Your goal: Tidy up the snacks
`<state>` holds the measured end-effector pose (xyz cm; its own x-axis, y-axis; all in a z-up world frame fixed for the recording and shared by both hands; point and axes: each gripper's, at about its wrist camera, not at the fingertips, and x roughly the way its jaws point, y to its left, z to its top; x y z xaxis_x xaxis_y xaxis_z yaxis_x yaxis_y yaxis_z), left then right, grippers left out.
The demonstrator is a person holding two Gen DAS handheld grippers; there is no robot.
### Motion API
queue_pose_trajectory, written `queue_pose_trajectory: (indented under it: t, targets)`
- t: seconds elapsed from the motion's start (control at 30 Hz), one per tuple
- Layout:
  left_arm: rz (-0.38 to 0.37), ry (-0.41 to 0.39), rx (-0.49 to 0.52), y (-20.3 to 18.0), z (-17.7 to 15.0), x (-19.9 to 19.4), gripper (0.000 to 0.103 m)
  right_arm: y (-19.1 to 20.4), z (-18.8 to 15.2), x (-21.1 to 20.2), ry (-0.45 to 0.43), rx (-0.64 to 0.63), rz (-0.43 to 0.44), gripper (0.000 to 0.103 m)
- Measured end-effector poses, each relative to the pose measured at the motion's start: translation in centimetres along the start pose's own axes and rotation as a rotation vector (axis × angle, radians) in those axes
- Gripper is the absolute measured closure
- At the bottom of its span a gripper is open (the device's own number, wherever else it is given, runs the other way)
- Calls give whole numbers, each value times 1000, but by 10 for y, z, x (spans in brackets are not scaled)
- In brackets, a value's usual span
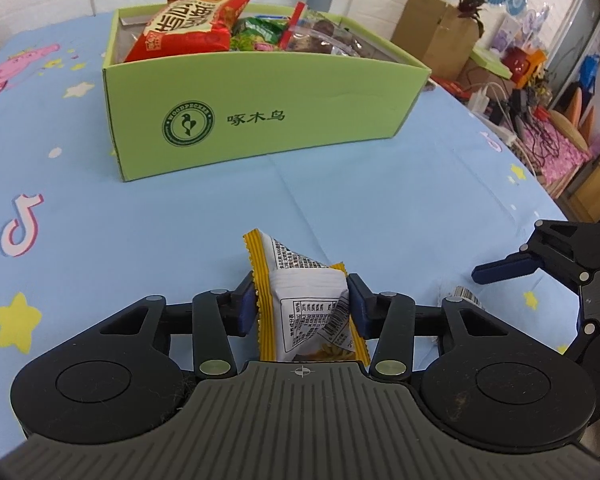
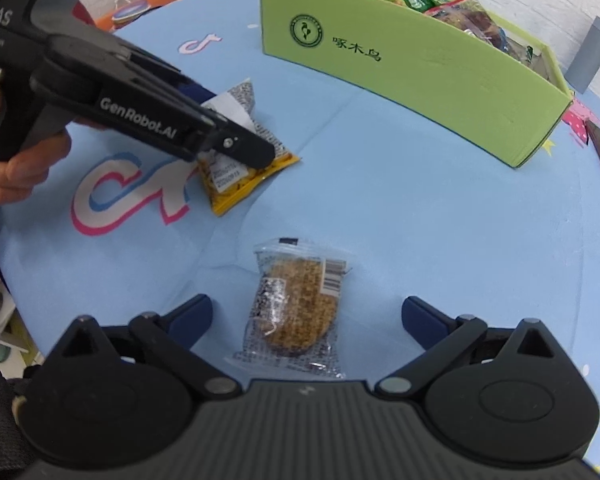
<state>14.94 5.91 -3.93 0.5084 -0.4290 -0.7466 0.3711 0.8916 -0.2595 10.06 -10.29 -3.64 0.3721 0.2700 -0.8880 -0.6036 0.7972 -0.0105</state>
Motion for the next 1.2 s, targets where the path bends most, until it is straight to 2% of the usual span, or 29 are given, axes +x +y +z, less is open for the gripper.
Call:
queue_pose_trajectory:
  t: [0.03, 0.07, 0.1, 0.13, 0.17, 0.3, 0.4, 0.57, 0.7, 0.73, 0.77, 0.8, 0.83, 0.93, 1.07, 1.1, 1.2]
  targets:
    - [-7, 4, -2, 0, 0, 0, 82, -3, -2, -2, 2, 23, 31, 9]
    - [-6, 5, -3, 0, 0, -1, 82, -3, -4, -6, -8, 15, 25, 24]
    - [-4, 5, -3, 0, 0, -1, 82, -3, -5, -11, -12, -5, 32, 34]
    - [0, 7, -7, -1, 1, 0, 82, -4, -5, -15, -12, -1, 50, 54]
    - [3, 9, -14, -2, 2, 0, 83, -7, -5, -15, -10, 21, 70, 59]
    - [-12, 11, -24, -7, 5, -5, 83, -7, -12, -20, -27, 4, 82, 60]
    - [-22, -17, -41, -7, 11, -18, 83, -12, -15, -27, -59, 35, 134, 61]
    - [-38, -107, -59, -5, 44, -45, 82, -36, 5, -55, -224, 82, 170, 62]
    - [-14, -151, -60, -4, 80, -47, 82, -70, 35, -68, -353, 115, 149, 61]
    - [-9, -149, -58, -4, 84, -44, 82, -77, 41, -67, -357, 129, 144, 56]
    - [-13, -143, -54, -4, 84, -41, 81, -79, 43, -67, -363, 120, 122, 32]
    - [-25, -131, -52, -5, 83, -36, 81, -79, 42, -66, -372, 110, 91, 16]
    - [-39, -111, -53, -5, 79, -29, 81, -78, 38, -64, -376, 107, 87, 9]
    - [-71, -22, -48, -6, 59, -3, 81, -74, 19, -49, -287, 135, 156, 9]
    - [-23, 79, -67, -3, 39, 26, 81, -56, -15, -39, -180, 115, 136, 9]
    - [-29, 69, -70, -1, 37, 26, 80, -53, -23, -41, -170, 128, 145, 9]
    - [-1, 35, -81, 0, 38, 14, 64, -45, -47, -47, -172, 197, 181, 9]
